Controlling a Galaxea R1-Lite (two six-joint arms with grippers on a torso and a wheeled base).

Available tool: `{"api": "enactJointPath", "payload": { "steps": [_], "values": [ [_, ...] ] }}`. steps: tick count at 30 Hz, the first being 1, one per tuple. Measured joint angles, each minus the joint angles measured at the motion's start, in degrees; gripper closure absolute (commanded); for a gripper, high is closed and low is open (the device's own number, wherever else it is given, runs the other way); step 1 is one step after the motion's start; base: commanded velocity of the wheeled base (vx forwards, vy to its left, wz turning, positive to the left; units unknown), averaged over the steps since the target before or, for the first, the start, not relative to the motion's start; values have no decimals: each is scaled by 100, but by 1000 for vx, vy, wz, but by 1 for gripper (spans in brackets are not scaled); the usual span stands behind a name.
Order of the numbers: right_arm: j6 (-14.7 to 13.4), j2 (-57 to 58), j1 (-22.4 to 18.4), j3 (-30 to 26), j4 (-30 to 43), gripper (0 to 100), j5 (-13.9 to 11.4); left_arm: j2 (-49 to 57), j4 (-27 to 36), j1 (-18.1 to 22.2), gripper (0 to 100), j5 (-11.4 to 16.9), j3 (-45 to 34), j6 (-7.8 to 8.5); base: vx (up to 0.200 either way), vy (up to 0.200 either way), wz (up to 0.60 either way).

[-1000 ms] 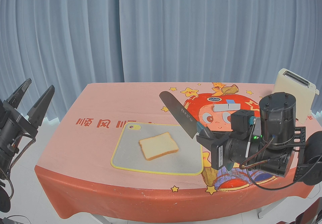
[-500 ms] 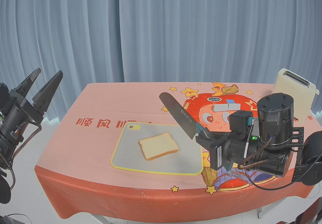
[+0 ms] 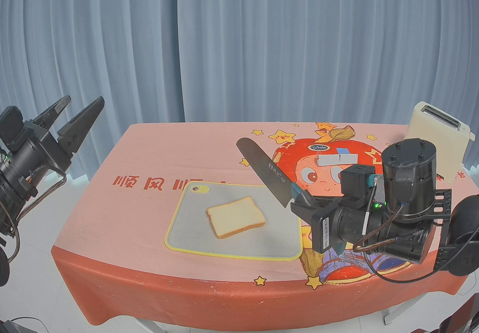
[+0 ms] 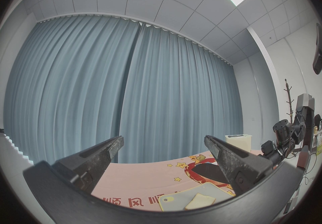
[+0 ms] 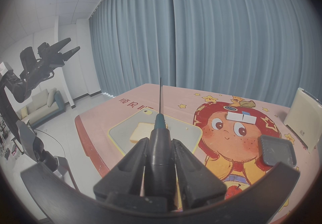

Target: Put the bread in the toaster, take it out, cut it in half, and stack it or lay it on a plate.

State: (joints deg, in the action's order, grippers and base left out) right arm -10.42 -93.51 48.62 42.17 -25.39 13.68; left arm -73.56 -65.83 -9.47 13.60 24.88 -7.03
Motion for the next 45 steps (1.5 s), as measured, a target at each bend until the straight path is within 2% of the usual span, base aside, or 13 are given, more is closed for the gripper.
{"api": "enactJointPath", "payload": {
  "steps": [6, 18, 24, 25, 30, 36, 41, 45],
  "values": [
    [-30, -1, -2, 9, 0, 100, -11, -124, 538, -130, 0, 104, 321, -5, 0, 0, 0],
    [-71, -163, 113, 46, -4, 100, -22, -951, 668, -345, 0, 240, 922, -2, 0, 0, 0],
    [-82, -205, 155, 96, -6, 100, -30, -1180, 808, -634, 0, 243, 1158, 20, 0, 0, 0],
    [-85, -213, 174, 105, -6, 100, -33, -1213, 929, -657, 100, 245, 1197, 34, 0, 0, 0],
    [-222, -323, 268, 168, -6, 100, -35, -1362, 1156, -762, 100, 334, 1395, 88, 0, 0, 0],
    [-351, -447, 363, 260, -4, 100, -30, -1654, 1147, -981, 100, 357, 1635, 44, 0, 0, 0],
    [-369, -483, 395, 293, 2, 100, -18, -1842, 1120, -1172, 100, 325, 1827, -429, 0, 0, 0],
    [-372, -491, 406, 312, 9, 100, -16, -1943, 839, -1409, 100, 312, 1908, -925, 0, 0, 0]
  ]
}}
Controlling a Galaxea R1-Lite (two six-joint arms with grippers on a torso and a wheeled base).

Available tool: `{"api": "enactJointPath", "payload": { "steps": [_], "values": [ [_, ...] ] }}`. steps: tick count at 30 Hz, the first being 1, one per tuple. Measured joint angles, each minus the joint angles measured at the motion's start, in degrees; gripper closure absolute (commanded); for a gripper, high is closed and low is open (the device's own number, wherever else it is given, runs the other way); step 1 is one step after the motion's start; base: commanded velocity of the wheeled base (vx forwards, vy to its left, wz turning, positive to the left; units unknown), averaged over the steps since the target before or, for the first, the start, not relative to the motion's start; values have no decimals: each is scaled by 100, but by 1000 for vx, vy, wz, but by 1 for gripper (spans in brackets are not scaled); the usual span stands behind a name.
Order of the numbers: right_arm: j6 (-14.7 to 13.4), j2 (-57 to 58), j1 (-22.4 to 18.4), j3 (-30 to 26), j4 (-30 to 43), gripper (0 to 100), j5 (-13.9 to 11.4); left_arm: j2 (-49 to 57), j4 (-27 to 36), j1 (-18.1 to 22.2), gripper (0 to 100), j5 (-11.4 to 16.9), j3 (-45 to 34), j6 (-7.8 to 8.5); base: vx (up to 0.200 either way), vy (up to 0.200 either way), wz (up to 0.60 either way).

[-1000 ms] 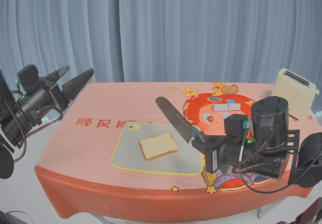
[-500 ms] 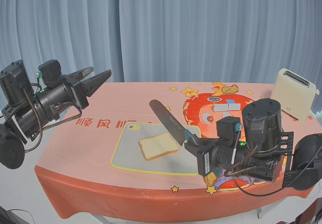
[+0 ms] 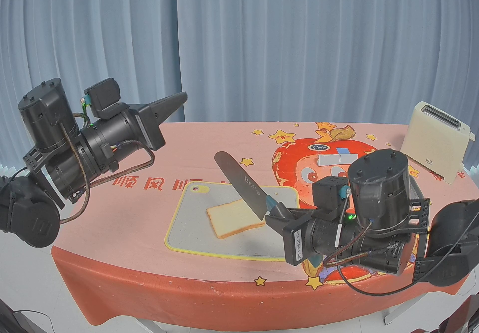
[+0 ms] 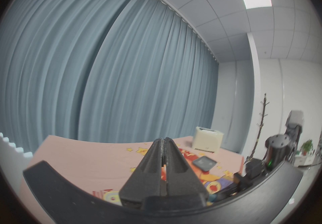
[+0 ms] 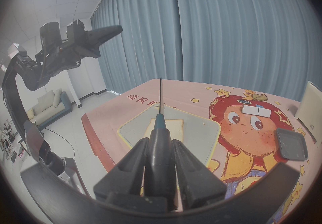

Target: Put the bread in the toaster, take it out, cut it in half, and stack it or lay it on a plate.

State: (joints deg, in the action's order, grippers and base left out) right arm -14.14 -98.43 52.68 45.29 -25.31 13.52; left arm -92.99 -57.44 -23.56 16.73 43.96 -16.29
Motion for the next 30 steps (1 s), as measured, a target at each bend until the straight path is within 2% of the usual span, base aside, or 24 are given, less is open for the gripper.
{"api": "enactJointPath", "payload": {
  "steps": [1, 2, 4, 10, 16, 19, 26, 30],
  "values": [
    [0, 0, 2, 10, 2, 100, 5, -21, -116, -112, 100, -1, 24, -172, 0, 0, 0],
    [-2, -2, 2, 16, 10, 100, 11, -34, -193, -188, 100, 2, 46, -278, 0, 0, 0],
    [-6, -9, 2, 44, 38, 100, 38, -56, -263, -300, 100, 11, 94, -385, 0, 0, 0],
    [-11, -17, 29, 94, 66, 100, 62, -157, -368, -422, 100, -23, 258, -369, 0, 0, 0],
    [-11, -20, 49, 112, 43, 100, 68, -307, -1005, -438, 100, -20, 374, -396, 0, 0, 0],
    [-11, -20, 52, 118, 33, 100, 73, -384, -1072, -455, 100, -30, 397, -399, 0, 0, 0],
    [-11, -20, 57, 116, 44, 100, 60, -549, -797, -485, 100, -162, 601, -368, 0, 0, 0],
    [-39, -20, 77, 110, 57, 100, 13, -590, -195, -490, 100, -145, 767, -300, 0, 0, 0]
  ]
}}
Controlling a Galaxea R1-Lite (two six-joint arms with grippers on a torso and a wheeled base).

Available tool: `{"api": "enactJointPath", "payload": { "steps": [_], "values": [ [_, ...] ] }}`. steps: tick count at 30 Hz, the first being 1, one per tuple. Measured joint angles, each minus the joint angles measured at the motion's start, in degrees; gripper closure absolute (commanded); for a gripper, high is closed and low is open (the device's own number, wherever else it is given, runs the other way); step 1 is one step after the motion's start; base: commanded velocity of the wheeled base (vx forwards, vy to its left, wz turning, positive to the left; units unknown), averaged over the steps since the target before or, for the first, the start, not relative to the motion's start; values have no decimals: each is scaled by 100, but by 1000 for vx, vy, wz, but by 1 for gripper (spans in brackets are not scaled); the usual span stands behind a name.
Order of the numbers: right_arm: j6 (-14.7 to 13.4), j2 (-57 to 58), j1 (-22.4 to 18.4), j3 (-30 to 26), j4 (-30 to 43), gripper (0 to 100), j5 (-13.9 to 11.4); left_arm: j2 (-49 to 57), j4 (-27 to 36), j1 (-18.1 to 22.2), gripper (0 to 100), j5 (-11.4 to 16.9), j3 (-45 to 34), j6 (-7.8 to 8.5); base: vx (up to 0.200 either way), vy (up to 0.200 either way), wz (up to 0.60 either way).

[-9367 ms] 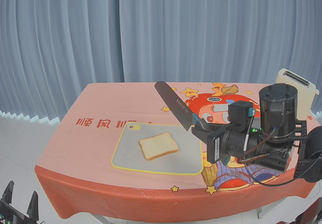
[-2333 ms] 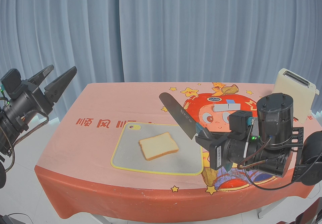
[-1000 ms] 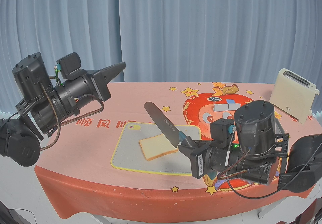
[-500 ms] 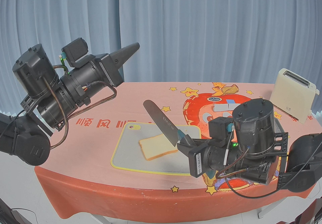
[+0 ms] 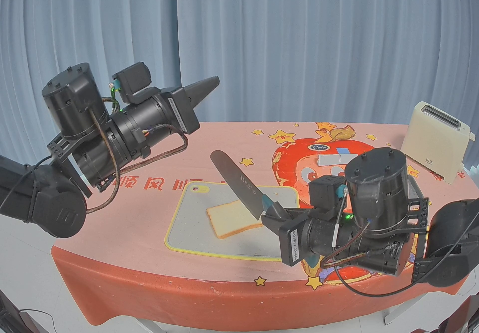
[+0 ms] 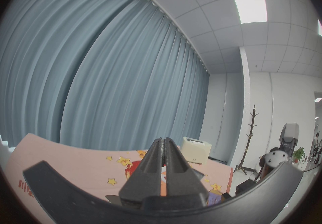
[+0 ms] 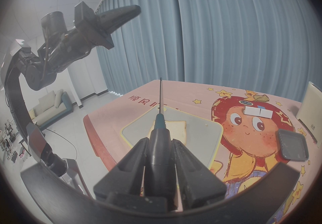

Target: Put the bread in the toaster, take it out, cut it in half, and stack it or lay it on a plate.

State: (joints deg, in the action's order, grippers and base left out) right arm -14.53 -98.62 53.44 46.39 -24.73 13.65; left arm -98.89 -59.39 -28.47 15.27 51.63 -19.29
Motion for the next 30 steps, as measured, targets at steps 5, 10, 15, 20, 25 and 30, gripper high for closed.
{"api": "enactJointPath", "payload": {
  "steps": [5, 10, 15, 20, 25, 30],
  "values": [
    [-38, -2, 24, 0, 7, 100, -20, -89, 416, 2, 100, 111, 212, 585, 0, 0, 0],
    [-57, -38, 39, 0, 9, 100, -33, -334, 529, 18, 100, 249, 291, 856, 0, 0, 0],
    [-68, -96, 39, 13, 9, 100, -35, -478, 542, 9, 100, 473, 311, 878, 0, 0, 0],
    [-73, -132, 41, 27, 7, 100, -39, -688, 542, 18, 100, 607, 380, 1029, 0, 0, 0],
    [-71, -179, 49, 28, 9, 100, -38, -962, 552, 22, 100, 629, 496, 1271, 0, 0, 0],
    [-85, -254, 22, 46, 18, 100, -35, -1217, 553, 9, 100, 634, 568, 1293, 0, 0, 0]
  ]
}}
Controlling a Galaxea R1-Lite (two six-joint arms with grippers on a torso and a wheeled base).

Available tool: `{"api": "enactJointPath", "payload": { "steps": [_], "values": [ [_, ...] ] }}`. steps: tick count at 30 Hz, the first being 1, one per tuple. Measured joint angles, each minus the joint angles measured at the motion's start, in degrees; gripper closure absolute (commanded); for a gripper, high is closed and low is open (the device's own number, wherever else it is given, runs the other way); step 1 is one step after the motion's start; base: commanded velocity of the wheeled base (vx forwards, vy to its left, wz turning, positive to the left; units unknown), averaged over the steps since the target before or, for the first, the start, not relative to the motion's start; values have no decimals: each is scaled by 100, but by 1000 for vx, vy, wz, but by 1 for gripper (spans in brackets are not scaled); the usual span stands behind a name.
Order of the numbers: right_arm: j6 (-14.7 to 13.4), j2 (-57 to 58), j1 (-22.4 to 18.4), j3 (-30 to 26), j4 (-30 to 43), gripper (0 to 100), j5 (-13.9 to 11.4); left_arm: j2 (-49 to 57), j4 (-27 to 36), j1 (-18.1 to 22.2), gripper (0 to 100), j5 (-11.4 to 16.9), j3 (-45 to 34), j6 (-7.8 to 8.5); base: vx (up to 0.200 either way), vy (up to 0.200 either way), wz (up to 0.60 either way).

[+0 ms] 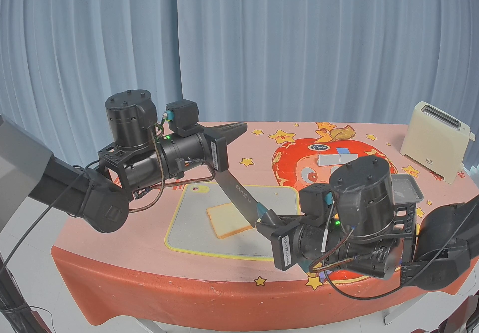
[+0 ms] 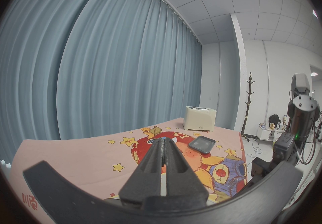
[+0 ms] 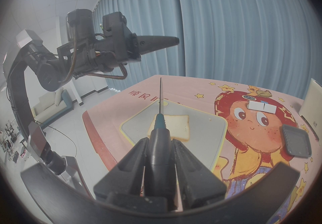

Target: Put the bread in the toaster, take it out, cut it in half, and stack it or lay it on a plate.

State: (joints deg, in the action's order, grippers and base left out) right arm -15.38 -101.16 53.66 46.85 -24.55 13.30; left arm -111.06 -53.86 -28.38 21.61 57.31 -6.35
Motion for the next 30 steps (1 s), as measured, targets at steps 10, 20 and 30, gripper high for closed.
{"api": "enactJointPath", "payload": {
  "steps": [10, 20, 30],
  "values": [
    [-141, -284, -48, 113, 4, 100, -2, -394, -129, 13, 100, -5, -119, 39, 0, 0, 0],
    [-150, -460, -59, 141, 1, 100, 2, -466, -345, 93, 100, -29, -373, 769, 0, 0, 0],
    [-150, -492, -52, 133, -2, 100, 5, -474, -514, 143, 100, -11, -762, 873, 0, 0, 0]
  ]
}}
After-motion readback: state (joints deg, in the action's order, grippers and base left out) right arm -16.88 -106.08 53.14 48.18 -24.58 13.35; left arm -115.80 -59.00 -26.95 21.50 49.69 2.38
